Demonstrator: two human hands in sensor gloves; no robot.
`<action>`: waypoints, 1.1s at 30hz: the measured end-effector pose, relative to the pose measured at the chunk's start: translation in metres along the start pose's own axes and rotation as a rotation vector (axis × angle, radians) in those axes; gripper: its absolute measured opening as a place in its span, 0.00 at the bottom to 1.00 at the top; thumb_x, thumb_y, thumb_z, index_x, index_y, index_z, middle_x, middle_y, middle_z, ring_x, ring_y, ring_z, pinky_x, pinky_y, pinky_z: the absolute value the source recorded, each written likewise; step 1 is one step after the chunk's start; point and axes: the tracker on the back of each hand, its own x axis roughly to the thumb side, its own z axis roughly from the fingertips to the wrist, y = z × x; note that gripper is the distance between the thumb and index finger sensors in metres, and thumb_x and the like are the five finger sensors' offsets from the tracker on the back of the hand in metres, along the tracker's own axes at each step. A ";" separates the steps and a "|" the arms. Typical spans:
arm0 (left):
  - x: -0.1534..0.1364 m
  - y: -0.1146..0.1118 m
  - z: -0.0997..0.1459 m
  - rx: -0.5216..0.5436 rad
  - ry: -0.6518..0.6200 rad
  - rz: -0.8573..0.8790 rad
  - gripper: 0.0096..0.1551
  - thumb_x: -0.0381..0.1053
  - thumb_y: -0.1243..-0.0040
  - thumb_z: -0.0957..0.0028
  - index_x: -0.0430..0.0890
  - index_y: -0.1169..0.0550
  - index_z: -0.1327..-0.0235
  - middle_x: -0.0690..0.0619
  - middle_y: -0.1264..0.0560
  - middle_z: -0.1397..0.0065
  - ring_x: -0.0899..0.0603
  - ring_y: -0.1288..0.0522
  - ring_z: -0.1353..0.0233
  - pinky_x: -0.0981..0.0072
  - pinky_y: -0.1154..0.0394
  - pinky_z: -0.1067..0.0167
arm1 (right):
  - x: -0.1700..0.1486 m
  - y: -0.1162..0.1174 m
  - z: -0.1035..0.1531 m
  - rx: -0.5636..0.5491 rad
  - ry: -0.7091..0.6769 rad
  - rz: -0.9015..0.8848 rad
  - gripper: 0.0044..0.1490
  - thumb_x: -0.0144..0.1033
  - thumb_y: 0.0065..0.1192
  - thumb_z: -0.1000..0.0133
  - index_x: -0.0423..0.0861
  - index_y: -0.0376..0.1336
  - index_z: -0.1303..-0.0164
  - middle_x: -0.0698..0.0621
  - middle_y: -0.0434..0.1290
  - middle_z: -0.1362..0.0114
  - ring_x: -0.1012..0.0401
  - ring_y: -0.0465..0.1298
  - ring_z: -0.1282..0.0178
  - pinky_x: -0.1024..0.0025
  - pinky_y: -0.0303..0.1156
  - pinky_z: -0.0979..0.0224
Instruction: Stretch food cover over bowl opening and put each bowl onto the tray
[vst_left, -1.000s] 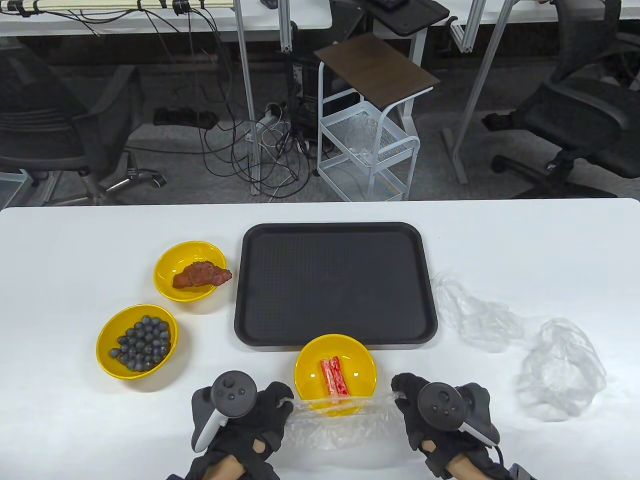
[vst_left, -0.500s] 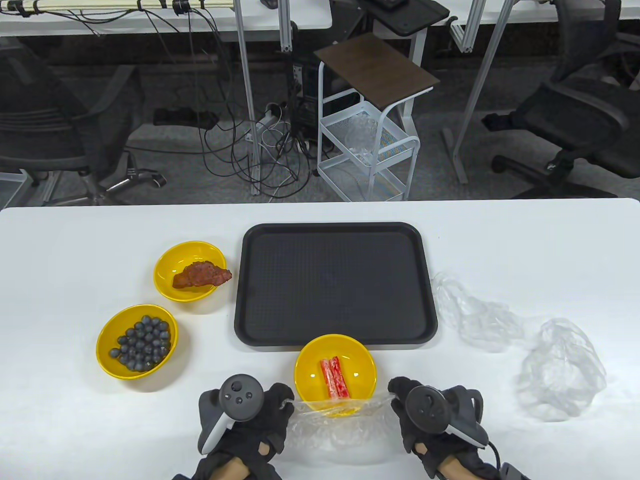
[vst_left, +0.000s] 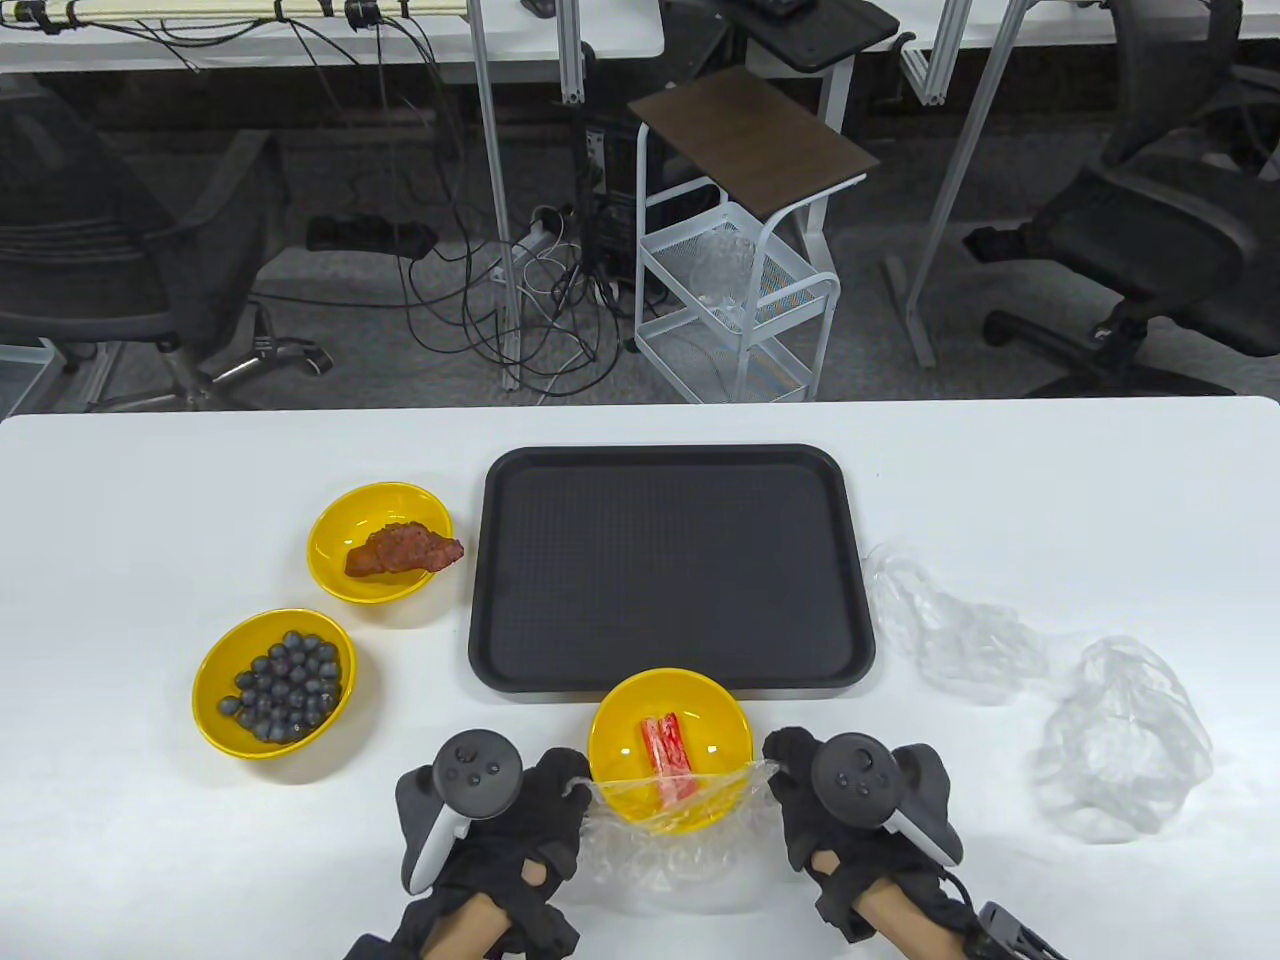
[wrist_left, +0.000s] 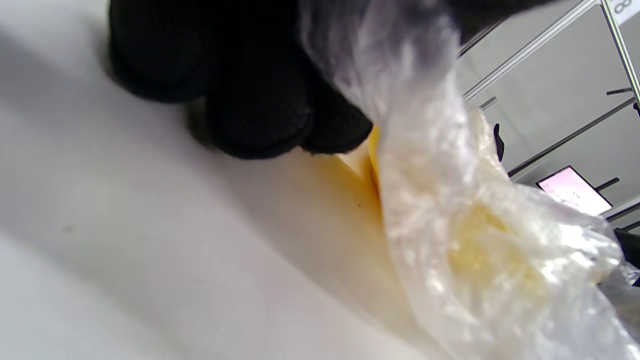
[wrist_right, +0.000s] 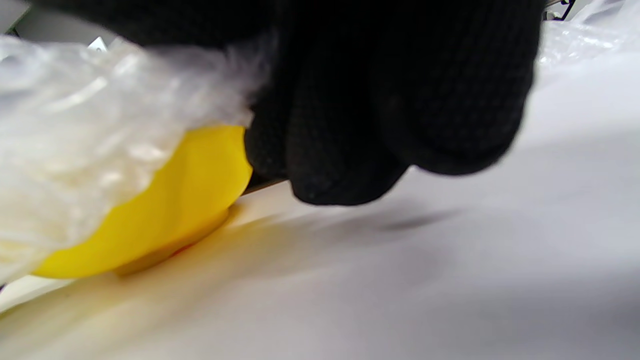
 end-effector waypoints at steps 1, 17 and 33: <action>-0.001 0.001 0.000 -0.003 0.009 0.016 0.27 0.54 0.36 0.49 0.50 0.21 0.36 0.54 0.13 0.50 0.43 0.13 0.51 0.51 0.17 0.48 | 0.000 0.000 -0.001 0.000 0.007 -0.001 0.32 0.37 0.68 0.51 0.41 0.68 0.37 0.48 0.82 0.50 0.54 0.87 0.62 0.64 0.84 0.63; -0.002 0.003 -0.021 -0.134 0.008 0.137 0.39 0.52 0.39 0.46 0.60 0.39 0.20 0.52 0.15 0.44 0.40 0.15 0.46 0.49 0.19 0.46 | 0.003 0.008 -0.026 0.170 -0.044 -0.037 0.45 0.34 0.66 0.50 0.39 0.55 0.21 0.46 0.80 0.47 0.51 0.85 0.57 0.59 0.83 0.59; 0.005 0.009 -0.043 -0.064 0.024 0.124 0.27 0.52 0.41 0.46 0.55 0.23 0.30 0.52 0.15 0.45 0.40 0.15 0.46 0.49 0.19 0.46 | -0.001 0.004 -0.049 0.148 -0.011 -0.027 0.35 0.33 0.66 0.49 0.48 0.65 0.27 0.46 0.81 0.46 0.50 0.85 0.56 0.58 0.82 0.58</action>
